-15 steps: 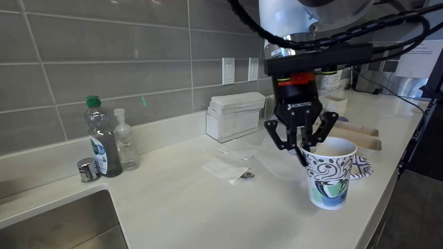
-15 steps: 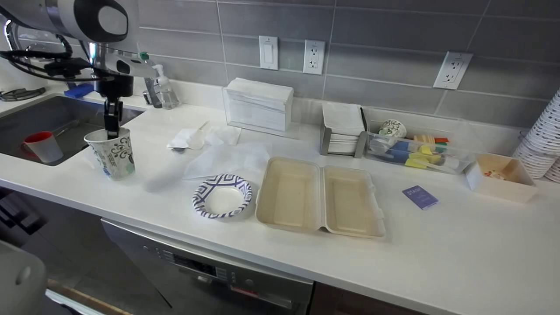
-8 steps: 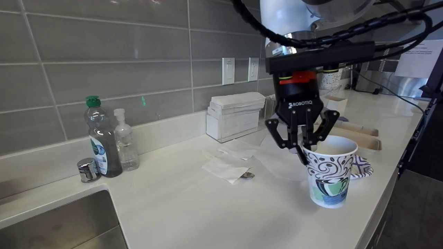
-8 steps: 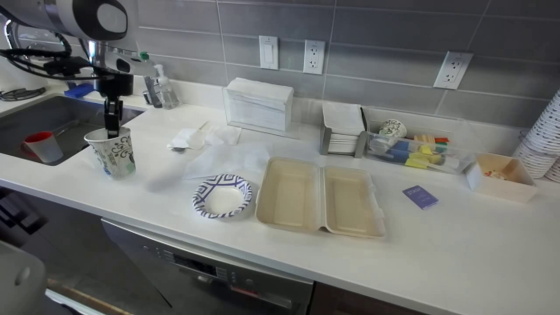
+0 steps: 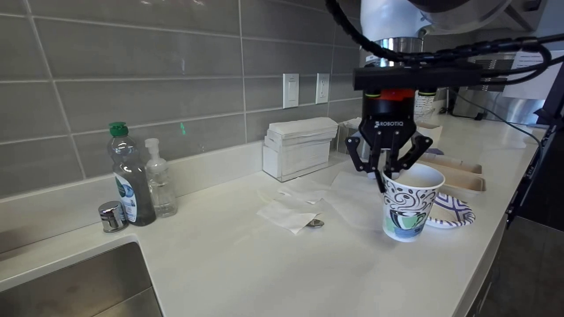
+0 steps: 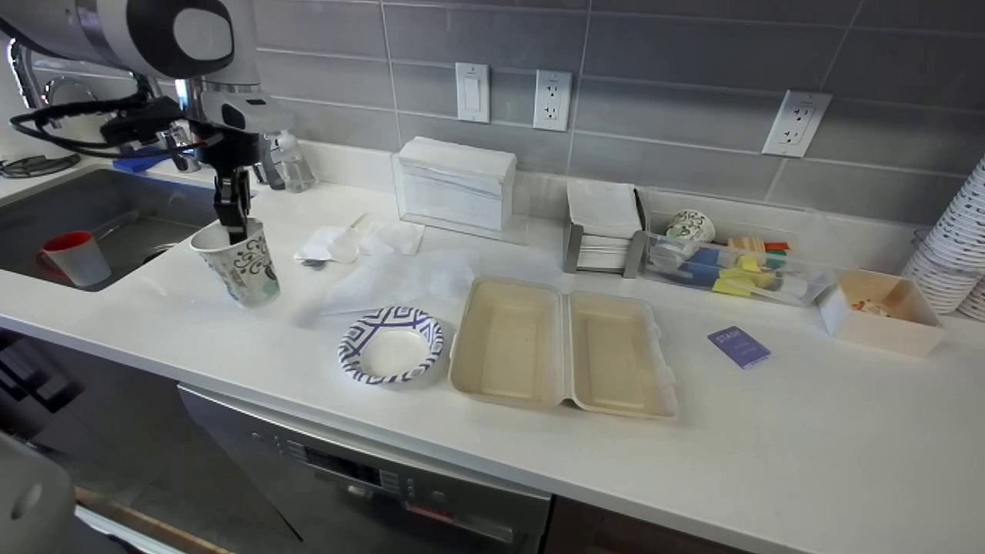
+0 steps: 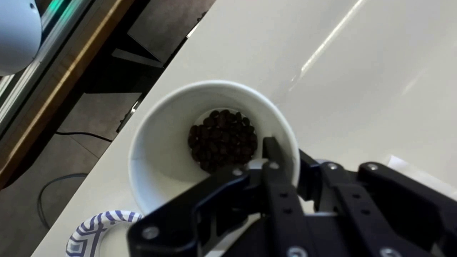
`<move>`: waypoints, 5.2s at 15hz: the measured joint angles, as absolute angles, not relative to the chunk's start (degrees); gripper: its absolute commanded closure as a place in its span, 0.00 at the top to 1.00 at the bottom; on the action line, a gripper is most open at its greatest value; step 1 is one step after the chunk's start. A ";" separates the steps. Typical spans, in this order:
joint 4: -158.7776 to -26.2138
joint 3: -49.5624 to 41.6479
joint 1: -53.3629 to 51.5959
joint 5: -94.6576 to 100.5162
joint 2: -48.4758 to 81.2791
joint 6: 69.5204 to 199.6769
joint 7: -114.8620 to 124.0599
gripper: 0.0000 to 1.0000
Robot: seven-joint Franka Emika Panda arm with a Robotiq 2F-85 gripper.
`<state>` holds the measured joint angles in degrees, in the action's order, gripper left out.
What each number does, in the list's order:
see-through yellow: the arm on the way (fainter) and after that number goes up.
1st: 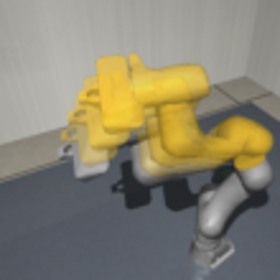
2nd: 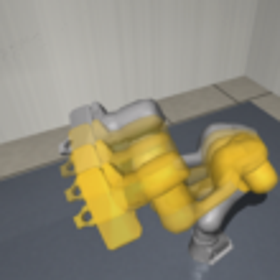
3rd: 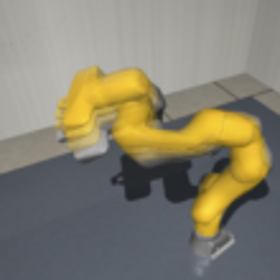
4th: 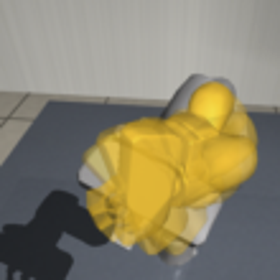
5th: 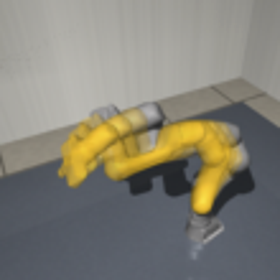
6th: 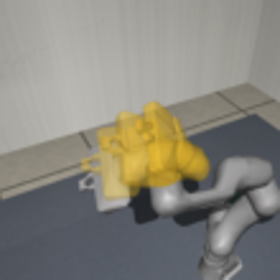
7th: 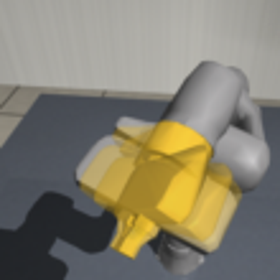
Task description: Empty the content of the cup into the bowl
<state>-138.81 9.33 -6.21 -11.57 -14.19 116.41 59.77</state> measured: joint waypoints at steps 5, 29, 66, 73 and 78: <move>-145.35 9.90 -4.19 -9.60 -21.43 121.62 66.19 0.02; -142.86 9.92 11.06 9.60 -29.79 104.26 101.27 0.02; -120.82 5.93 1.94 33.16 4.37 86.10 132.11 0.02; -118.46 3.39 -0.57 33.16 9.71 81.54 133.86 0.02; -116.92 2.16 -1.49 33.16 12.87 79.28 134.63 0.02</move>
<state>-116.92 2.16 -1.49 33.16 12.87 79.28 134.63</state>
